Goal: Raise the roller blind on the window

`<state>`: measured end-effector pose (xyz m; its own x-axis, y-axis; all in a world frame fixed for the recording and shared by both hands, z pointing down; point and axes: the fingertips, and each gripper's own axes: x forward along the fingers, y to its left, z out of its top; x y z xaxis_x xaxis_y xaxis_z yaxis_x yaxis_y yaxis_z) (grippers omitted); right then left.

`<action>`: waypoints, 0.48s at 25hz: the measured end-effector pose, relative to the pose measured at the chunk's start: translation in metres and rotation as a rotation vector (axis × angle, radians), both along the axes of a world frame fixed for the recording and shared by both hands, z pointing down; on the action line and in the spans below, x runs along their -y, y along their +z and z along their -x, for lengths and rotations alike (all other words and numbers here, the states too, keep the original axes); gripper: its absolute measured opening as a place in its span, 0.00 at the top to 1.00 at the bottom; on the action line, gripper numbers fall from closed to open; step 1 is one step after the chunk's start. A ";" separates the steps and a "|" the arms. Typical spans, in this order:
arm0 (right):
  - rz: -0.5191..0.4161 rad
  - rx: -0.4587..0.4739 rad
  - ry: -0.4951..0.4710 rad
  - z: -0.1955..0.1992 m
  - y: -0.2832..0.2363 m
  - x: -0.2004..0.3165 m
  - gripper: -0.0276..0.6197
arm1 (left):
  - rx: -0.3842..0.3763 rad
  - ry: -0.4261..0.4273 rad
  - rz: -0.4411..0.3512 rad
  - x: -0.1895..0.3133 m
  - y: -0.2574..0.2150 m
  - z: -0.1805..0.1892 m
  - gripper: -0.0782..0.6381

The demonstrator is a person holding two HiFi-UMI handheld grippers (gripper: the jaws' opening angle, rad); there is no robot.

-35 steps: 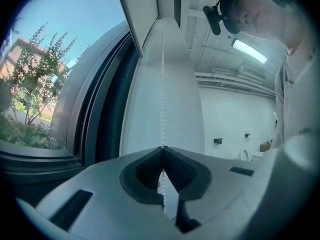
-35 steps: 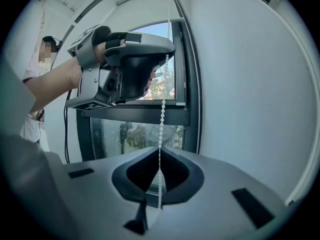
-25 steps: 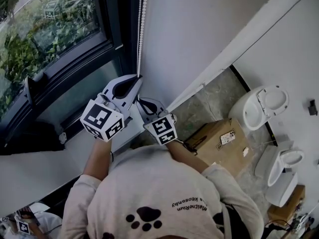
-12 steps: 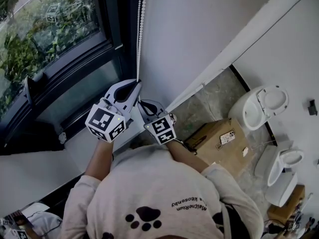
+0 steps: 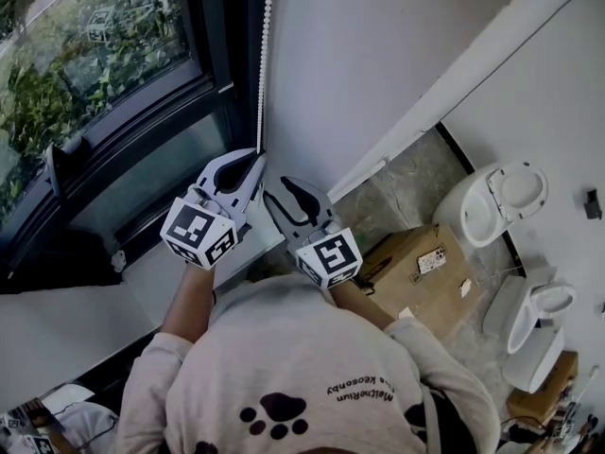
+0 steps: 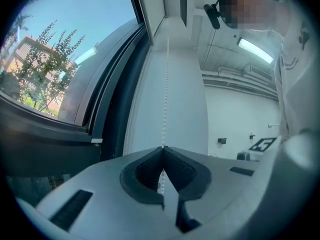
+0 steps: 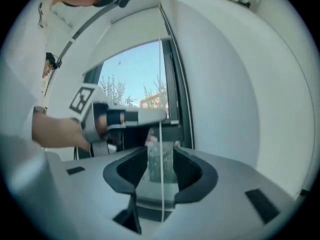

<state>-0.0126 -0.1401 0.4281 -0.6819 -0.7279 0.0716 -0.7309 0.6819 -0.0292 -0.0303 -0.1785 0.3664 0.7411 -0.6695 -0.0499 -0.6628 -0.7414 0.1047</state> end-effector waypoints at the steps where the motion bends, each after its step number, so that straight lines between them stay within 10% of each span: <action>1: -0.047 0.015 0.014 -0.005 -0.023 -0.002 0.70 | -0.002 -0.001 -0.001 0.000 0.000 0.000 0.88; 12: -0.118 0.098 -0.033 0.016 -0.152 0.031 0.85 | 0.003 0.014 -0.012 -0.006 0.000 -0.007 0.88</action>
